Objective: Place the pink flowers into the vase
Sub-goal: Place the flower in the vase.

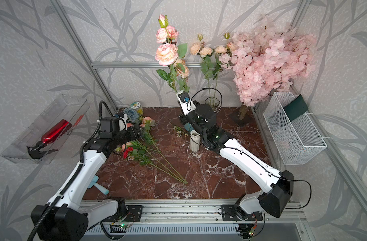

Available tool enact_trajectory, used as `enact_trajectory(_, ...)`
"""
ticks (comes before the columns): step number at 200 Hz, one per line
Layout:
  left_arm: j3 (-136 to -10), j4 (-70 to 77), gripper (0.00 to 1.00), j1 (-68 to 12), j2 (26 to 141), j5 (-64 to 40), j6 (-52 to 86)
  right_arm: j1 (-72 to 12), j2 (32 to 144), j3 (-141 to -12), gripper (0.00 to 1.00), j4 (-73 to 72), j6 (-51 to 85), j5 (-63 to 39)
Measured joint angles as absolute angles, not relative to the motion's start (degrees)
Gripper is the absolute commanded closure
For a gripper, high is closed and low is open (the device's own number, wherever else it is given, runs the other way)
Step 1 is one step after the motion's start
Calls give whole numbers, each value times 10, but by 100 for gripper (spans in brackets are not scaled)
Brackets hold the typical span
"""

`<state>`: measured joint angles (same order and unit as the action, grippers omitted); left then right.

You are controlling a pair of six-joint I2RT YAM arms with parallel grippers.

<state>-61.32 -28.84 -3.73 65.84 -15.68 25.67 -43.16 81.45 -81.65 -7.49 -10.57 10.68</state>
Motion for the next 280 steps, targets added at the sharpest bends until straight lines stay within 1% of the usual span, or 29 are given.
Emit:
enact_trajectory(69, -619, -301, 17, -37, 670, -144, 260, -413, 832, -820, 100, -137, -133, 116)
enact_trajectory(142, -619, -304, 17, -36, 675, -144, 262, -400, 882, -881, 100, -201, -161, 115)
enact_trajectory(225, -619, -305, 17, -29, 677, -144, 266, -391, 962, -1005, 100, -189, -203, 115)
enact_trajectory(280, -619, -305, 17, -19, 677, -144, 267, -375, 991, -1029, 100, -163, -201, 113)
